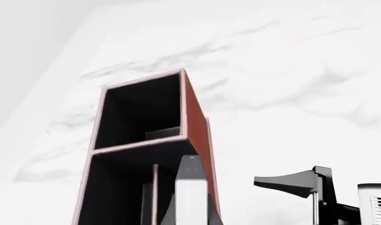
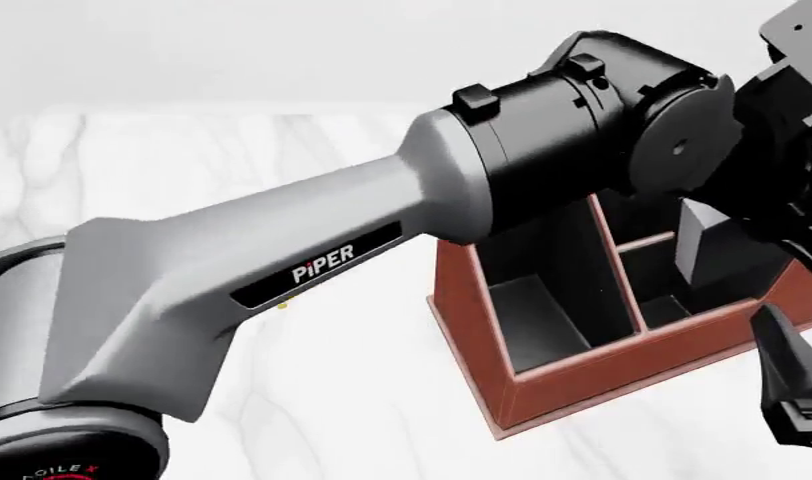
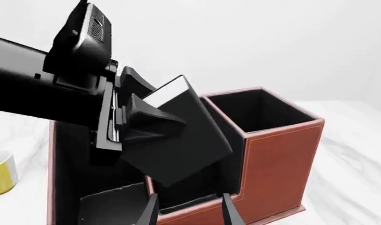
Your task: Pick up the book and place it in the back compartment of the caddy.
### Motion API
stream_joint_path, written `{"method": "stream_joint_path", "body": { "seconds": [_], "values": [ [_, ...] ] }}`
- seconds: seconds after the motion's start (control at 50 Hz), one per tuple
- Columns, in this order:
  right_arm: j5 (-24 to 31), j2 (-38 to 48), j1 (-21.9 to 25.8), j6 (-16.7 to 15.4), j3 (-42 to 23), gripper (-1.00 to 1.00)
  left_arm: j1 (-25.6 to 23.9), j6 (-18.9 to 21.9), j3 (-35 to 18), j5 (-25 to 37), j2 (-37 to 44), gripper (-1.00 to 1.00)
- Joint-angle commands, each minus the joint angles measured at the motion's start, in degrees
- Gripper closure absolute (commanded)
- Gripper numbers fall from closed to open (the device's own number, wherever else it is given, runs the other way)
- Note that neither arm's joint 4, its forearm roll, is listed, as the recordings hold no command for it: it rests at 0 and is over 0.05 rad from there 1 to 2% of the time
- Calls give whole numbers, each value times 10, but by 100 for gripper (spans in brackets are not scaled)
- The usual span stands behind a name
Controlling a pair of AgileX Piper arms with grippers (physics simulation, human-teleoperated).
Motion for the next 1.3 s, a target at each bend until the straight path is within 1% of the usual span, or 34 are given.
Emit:
{"method": "stream_joint_path", "body": {
  "seconds": [0.02, 0.08, 0.2, 0.24, 0.26, 0.32, 0.4, 0.46, 0.48, 0.54, 0.56, 0.62, 0.64, 0.66, 0.72, 0.74, 0.78, 0.82, 0.86, 0.9, 0.94, 0.98, 1.06, 1.08, 1.14, 1.22, 1.26, 1.3],
  "values": [
    [1, -1, 0, 1, 0, -100, 9, 11, 0, -28, 32, 100],
    [-4, 4, 0, 2, 1, -100, 18, 19, -20, -20, 42, 100],
    [-7, 7, 0, 2, 1, -100, 19, 15, -28, -14, 46, 100],
    [-10, 10, 0, 2, 1, -100, 20, 17, -35, -9, 52, 100],
    [-10, 10, 0, 2, 1, -100, 25, 25, -42, -8, 59, 100],
    [-9, 9, -1, 3, 1, -100, 25, 22, -50, -6, 65, 100],
    [-11, 12, -1, 5, 1, -100, 28, 25, -78, 4, 85, 100],
    [-9, 9, -1, 5, 1, -100, 27, 22, -83, 4, 90, 100],
    [-11, 12, -1, 6, 1, -100, 23, 15, -71, -5, 85, 100],
    [-9, 10, -1, 6, 1, -100, 28, 24, -87, 2, 101, 100],
    [-6, 8, -1, 6, 0, -100, 26, 15, -86, 1, 102, 100],
    [-5, 6, -1, 6, 0, -100, 29, 15, -93, 6, 113, 100],
    [-5, 6, -1, 6, 0, -100, 31, 14, -100, 10, 118, 100],
    [-5, 6, -1, 6, 0, -100, 37, 15, -121, 23, 132, 100],
    [-6, 7, -1, 6, 0, -100, 35, 8, -119, 24, 133, 100],
    [-6, 7, -1, 6, 0, -100, 39, 6, -141, 42, 148, 100],
    [-6, 7, -1, 5, 0, -100, 41, 9, -145, 45, 154, 100],
    [-7, 8, -1, 5, 0, -100, 49, 16, -181, 64, 177, 100],
    [-5, 6, -2, 5, 0, -100, 44, 9, -170, 60, 173, 100],
    [-5, 7, -2, 5, 0, -100, 47, 9, -172, 54, 175, 100],
    [-5, 7, -2, 6, 0, -100, 45, 8, -156, 43, 170, 100],
    [-4, 6, -2, 7, 0, -100, 47, 10, -163, 42, 177, 100],
    [3, -1, -2, 7, -1, -100, 44, 3, -155, 34, 177, 100],
    [1, 1, -2, 8, -1, -100, 47, 10, -163, 36, 185, 100],
    [-4, 6, -2, 8, 0, -100, 47, 8, -174, 42, 193, 100],
    [-11, 12, -2, 9, 1, -100, 48, 5, -173, 34, 193, 100],
    [-10, 12, -2, 8, 1, -100, 45, 2, -153, 21, 186, 100],
    [-10, 12, -2, 9, 0, -100, 53, 7, -178, 28, 202, 100]
  ]
}}
